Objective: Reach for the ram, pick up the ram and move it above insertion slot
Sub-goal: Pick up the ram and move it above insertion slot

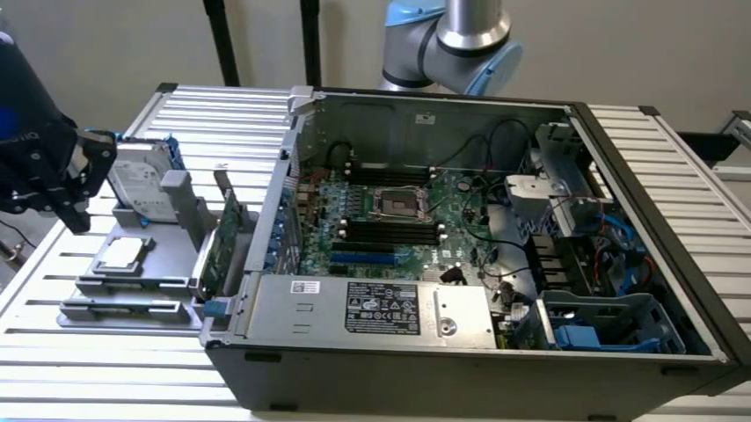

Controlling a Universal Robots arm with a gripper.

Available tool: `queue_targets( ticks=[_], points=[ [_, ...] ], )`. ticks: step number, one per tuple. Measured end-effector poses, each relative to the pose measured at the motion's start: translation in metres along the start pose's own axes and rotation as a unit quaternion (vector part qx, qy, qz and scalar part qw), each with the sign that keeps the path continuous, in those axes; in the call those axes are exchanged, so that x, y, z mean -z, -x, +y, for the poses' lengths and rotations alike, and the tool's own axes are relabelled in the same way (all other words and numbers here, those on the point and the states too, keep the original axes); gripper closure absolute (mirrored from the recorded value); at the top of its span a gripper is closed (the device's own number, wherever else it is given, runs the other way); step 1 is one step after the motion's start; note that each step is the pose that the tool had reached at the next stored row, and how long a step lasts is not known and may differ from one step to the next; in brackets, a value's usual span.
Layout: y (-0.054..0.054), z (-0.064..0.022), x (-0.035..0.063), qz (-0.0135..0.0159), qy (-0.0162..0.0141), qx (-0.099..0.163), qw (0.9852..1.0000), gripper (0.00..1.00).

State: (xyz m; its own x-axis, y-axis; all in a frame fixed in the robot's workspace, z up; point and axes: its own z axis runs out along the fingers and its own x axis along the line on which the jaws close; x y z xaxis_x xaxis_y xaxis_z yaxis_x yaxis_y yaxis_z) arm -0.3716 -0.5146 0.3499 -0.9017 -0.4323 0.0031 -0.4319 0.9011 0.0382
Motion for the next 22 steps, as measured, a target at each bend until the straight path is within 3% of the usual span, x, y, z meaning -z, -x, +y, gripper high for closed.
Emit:
queue_targets(
  ticks=[6, 11, 17, 22],
  points=[
    [0.0000, 0.0000, -0.0011, 0.0021, -0.0002, 0.054, 0.9985, 0.89],
    [0.0000, -0.0001, -0.0021, 0.0038, -0.0003, 0.100, 0.9950, 0.89],
    [0.0000, -0.0001, -0.0031, 0.0059, -0.0005, 0.154, 0.9881, 0.89],
    [0.0000, -0.0002, -0.0040, 0.0075, -0.0006, 0.198, 0.9801, 0.89]
  ],
)
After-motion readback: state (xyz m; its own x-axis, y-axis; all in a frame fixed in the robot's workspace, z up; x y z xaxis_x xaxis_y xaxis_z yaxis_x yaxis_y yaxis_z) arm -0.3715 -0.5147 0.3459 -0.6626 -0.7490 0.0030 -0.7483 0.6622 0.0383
